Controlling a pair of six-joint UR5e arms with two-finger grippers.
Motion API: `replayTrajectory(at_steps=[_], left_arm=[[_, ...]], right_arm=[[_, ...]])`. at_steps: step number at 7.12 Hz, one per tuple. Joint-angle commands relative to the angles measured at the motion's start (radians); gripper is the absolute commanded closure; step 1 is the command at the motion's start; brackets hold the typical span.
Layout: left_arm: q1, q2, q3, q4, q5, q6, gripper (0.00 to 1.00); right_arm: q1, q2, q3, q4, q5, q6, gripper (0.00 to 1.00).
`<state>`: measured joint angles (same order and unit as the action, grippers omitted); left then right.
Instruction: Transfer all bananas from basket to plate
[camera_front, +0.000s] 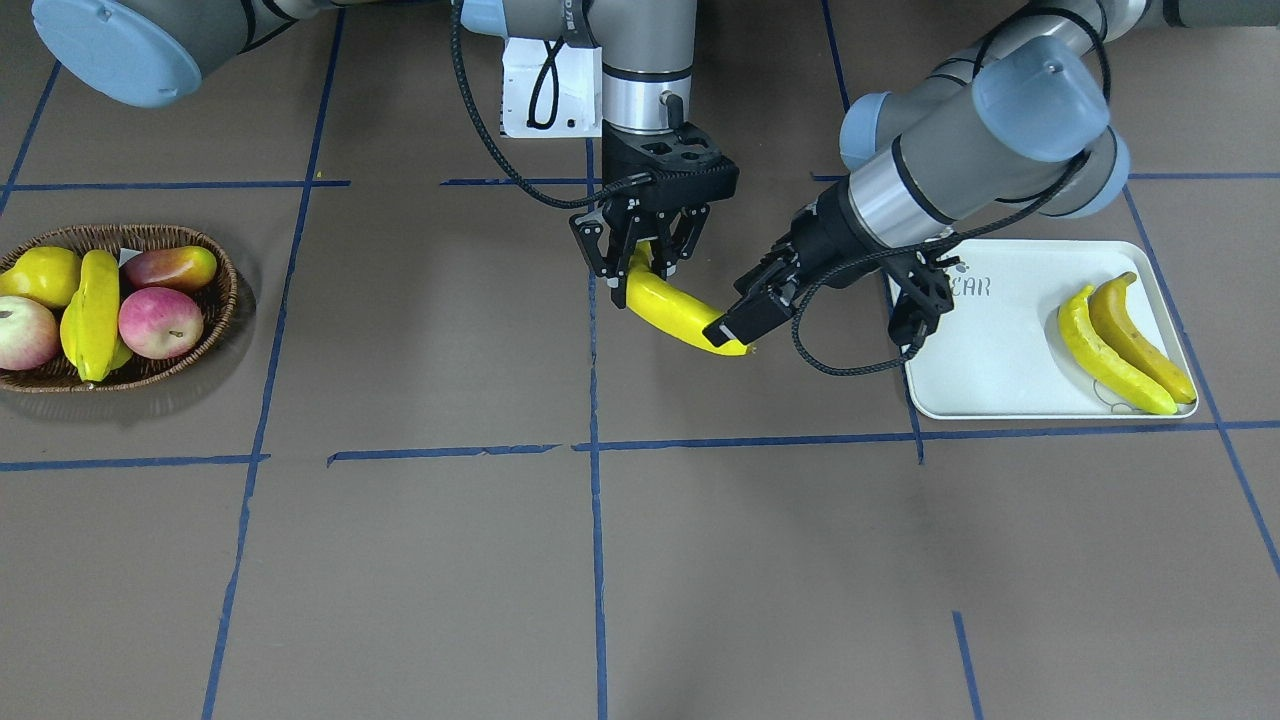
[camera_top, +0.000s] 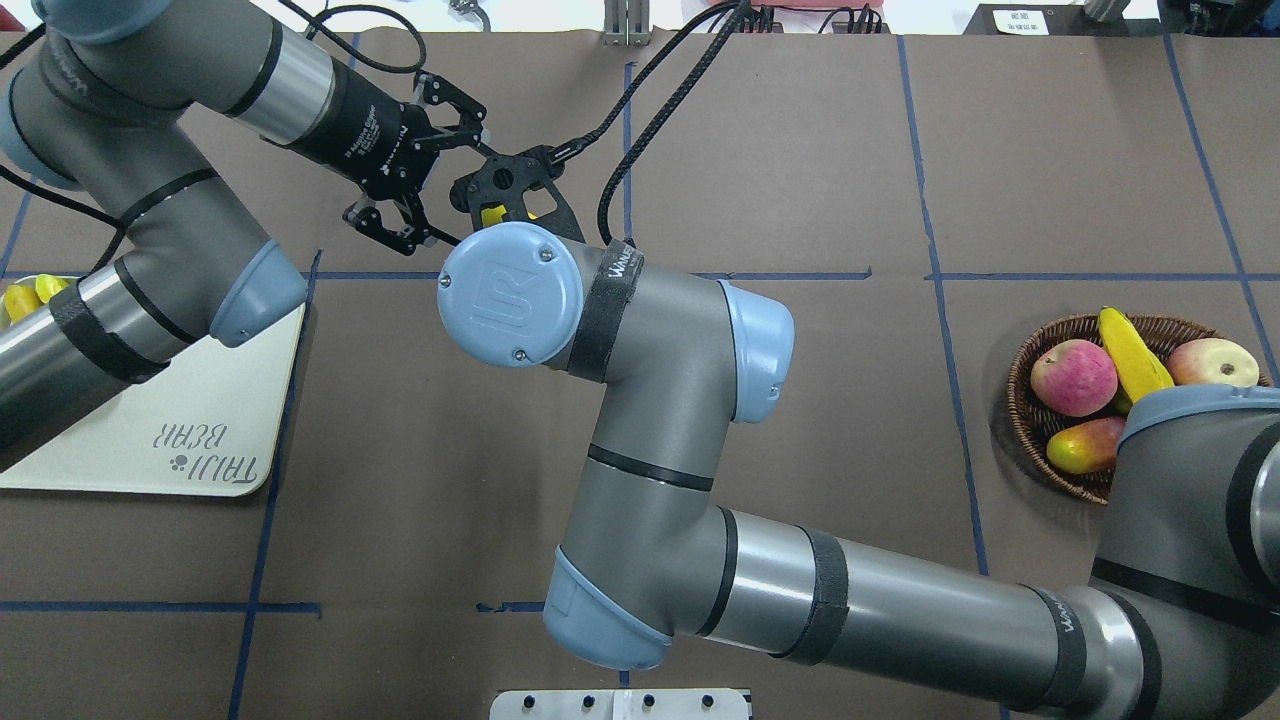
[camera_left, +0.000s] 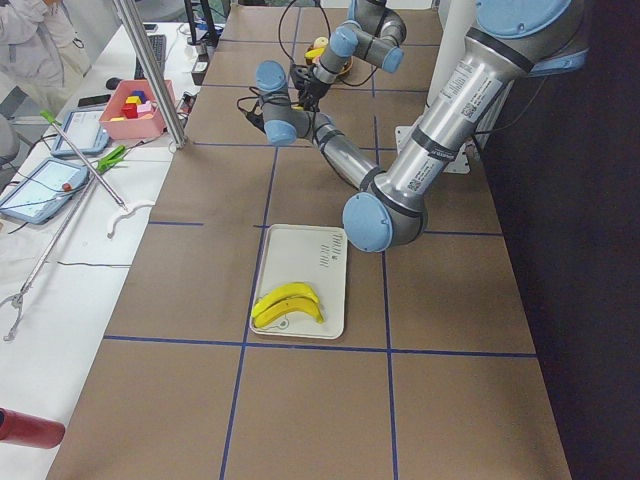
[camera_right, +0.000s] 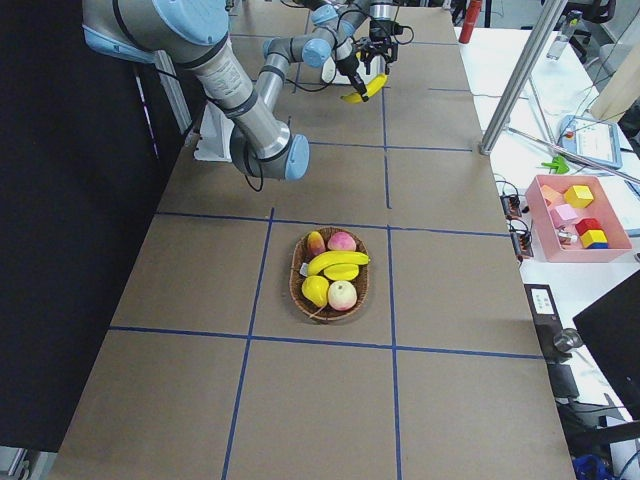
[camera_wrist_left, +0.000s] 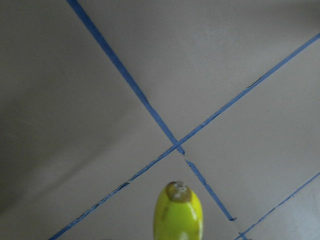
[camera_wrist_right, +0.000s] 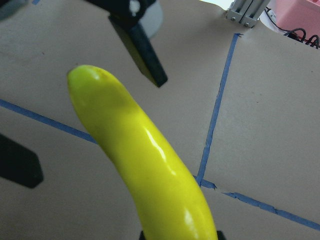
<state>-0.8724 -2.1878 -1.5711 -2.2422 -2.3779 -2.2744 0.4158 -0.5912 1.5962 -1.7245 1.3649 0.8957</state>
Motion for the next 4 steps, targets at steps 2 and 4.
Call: replayTrajectory(at_steps=[2,4], left_arm=[[0.030,-0.001,0.000,0.003,0.023,-0.004,0.20],[0.030,-0.006,0.006,0.004,0.048,-0.004,0.22]], right_arm=[[0.000,0.001,0.002,0.002,0.000,0.000,0.98],[-0.009,0.001,0.004,0.002,-0.001,-0.001,0.97]])
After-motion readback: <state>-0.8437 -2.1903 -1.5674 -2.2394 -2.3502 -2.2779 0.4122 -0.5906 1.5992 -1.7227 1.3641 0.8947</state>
